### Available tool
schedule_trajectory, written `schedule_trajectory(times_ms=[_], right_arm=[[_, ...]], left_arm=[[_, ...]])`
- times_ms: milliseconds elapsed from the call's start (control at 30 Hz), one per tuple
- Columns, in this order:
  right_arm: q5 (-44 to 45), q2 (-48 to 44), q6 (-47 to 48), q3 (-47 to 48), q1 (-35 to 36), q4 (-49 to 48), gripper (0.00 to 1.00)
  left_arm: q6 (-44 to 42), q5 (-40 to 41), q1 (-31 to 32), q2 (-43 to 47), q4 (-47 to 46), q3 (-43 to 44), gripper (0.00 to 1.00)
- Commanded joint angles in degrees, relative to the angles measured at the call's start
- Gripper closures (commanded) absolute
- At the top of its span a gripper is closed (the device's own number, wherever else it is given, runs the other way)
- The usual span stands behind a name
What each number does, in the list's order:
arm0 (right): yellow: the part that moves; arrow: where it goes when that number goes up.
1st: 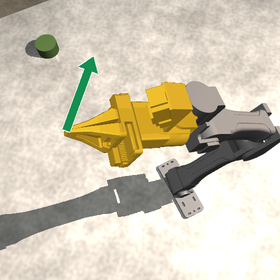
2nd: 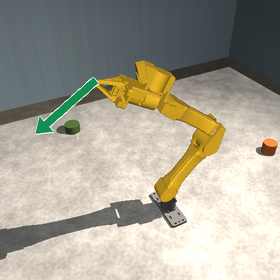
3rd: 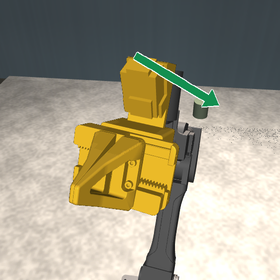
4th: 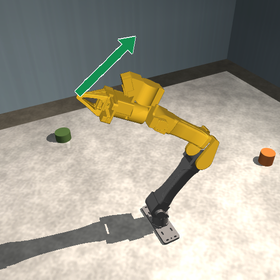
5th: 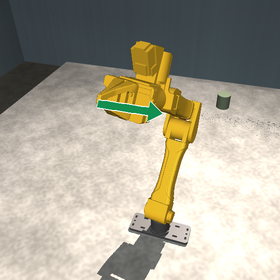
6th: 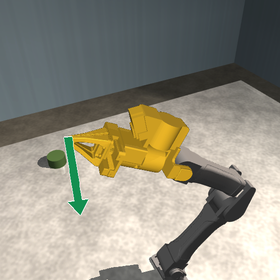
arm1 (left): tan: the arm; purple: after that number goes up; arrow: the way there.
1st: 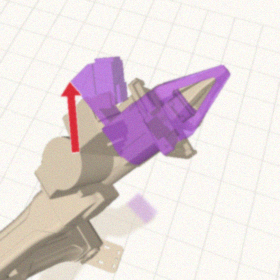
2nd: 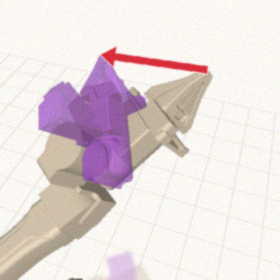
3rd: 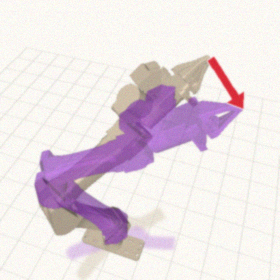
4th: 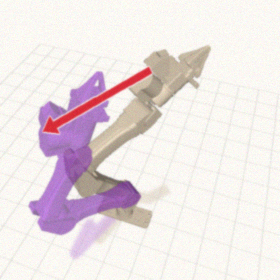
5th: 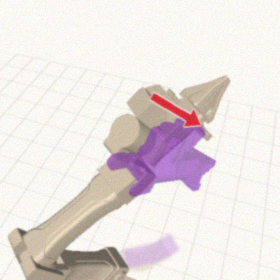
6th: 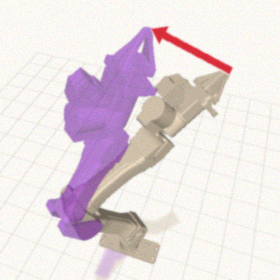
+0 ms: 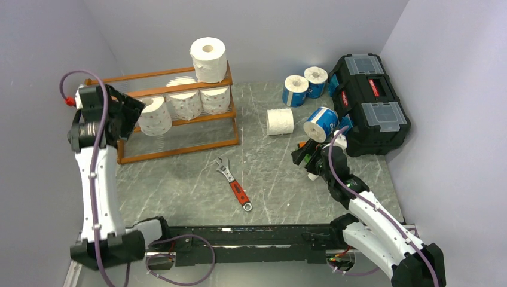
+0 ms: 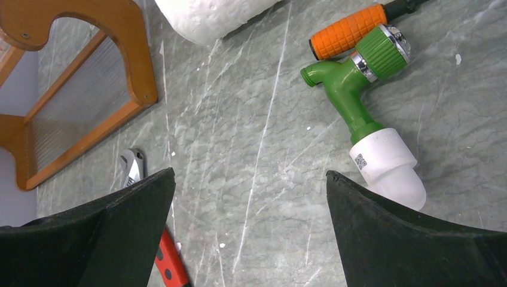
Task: Place and organize the paper towels onto the shelf
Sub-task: Place the paper towel on the shelf.
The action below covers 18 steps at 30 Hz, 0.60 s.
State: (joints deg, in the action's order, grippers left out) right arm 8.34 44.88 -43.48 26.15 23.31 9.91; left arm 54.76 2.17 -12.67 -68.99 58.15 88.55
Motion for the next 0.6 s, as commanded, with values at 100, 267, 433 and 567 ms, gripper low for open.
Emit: schedule_trajectory(times_ms=[100, 267, 433, 567], right_arm=[[-2.10, 0.30, 0.94, -0.46, -0.24, -2.09, 0.01], [-2.99, -0.13, 0.95, -0.66, -0.25, -2.51, 0.01], [-3.99, 0.11, 0.87, -0.83, -0.22, -3.02, 0.01], [-4.46, 0.05, 0.86, -0.99, -0.21, -2.89, 0.01]], left_arm=[[-17.34, -4.57, 0.80, 13.47, -20.53, -15.83, 0.04], [-20.61, 0.62, 2.29, 21.37, -27.52, -24.94, 0.10], [-26.45, 1.93, 4.50, 28.61, -40.11, -36.52, 0.01], [-34.09, -0.62, 4.75, 28.51, -43.15, -39.23, 0.19]])
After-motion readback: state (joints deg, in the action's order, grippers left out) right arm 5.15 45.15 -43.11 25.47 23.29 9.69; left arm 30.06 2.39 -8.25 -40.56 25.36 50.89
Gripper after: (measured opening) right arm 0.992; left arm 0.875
